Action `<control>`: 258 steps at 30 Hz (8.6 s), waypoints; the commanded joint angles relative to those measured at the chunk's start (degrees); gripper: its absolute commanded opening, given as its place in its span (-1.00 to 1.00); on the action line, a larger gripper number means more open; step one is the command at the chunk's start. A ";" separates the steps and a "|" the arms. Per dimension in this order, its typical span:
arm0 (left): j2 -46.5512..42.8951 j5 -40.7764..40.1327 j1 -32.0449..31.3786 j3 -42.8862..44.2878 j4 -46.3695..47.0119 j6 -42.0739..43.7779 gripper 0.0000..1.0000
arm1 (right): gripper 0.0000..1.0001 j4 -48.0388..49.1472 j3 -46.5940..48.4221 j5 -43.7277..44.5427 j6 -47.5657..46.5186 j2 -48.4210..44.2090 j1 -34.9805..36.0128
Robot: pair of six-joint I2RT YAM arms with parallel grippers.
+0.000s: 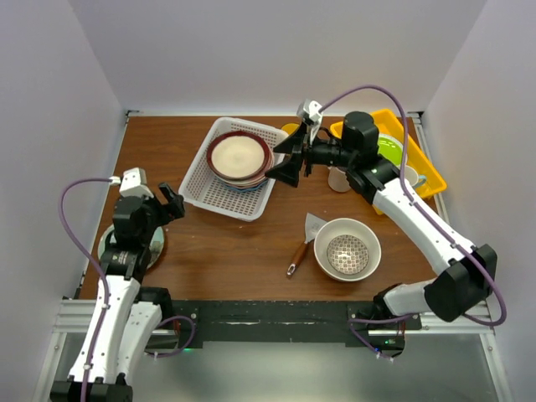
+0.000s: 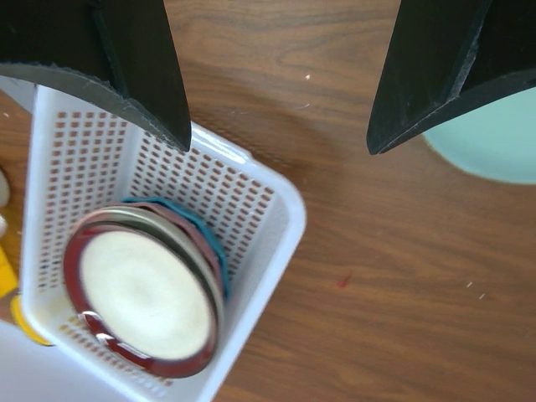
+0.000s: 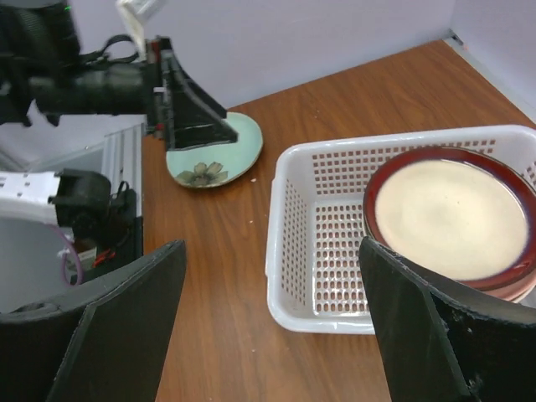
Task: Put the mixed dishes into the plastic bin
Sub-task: Place the plate in the plastic bin, then pick up the plate from the corner of the board, then place the plate in the plastic bin.
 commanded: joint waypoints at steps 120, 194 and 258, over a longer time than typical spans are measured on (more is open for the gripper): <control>13.04 1.04 -0.33 34.42 -12.12 12.53 -1.00 | 0.81 16.75 -12.25 -13.02 2.26 -3.79 -6.08; 30.44 -28.21 -58.77 31.78 18.47 35.31 -1.00 | -0.35 -22.02 8.49 29.61 35.92 6.41 6.23; -3.22 -41.14 -43.84 2.25 6.61 21.95 0.90 | -0.80 -10.33 44.70 17.48 36.28 46.84 -3.27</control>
